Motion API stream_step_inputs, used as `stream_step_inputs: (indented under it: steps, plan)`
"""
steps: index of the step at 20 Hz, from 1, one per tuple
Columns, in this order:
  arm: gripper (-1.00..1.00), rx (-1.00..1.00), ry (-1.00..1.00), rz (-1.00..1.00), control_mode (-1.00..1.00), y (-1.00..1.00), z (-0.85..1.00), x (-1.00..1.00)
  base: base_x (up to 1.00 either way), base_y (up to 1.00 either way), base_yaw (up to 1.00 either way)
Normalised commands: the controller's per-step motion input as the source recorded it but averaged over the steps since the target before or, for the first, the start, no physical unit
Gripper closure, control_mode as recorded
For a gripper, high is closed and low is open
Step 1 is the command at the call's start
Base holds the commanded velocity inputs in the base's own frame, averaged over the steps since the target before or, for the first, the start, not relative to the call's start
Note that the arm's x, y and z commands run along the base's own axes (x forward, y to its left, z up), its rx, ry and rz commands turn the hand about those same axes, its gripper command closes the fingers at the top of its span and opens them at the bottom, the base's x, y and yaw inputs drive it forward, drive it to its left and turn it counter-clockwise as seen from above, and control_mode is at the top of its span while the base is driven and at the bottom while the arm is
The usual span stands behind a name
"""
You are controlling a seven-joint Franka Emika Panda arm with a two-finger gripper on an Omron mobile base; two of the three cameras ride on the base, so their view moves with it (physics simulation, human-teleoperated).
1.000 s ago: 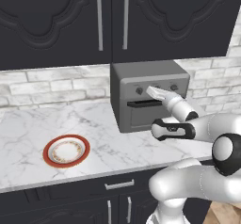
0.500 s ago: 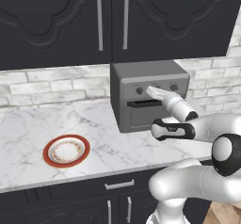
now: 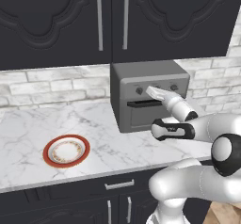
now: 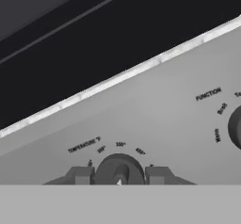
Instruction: Pull the toaster oven rack outwards. Pick up the baguette from the plate and place it on the toaster oven rack. Close the toaster oven door fully and set the temperature to the lowest setting.
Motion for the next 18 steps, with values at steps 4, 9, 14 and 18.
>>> stream_step_inputs:
  steps: [4, 9, 14, 18]
  plan:
    - [1.0, -0.15, 0.0, 0.0, -1.0, 0.0, 0.0, 0.01, 0.0, 0.0, 0.0]
    - [1.0, -0.2, 0.01, 0.0, -1.0, 0.0, 0.0, 0.01, 0.0, 0.0, 0.0]
    - [1.0, -0.18, 0.01, 0.0, -1.0, 0.0, 0.0, 0.05, 0.0, 0.0, 0.0]
    - [1.0, -0.16, 0.0, 0.0, -1.0, 0.0, 0.0, 0.04, 0.0, 0.0, 0.0]
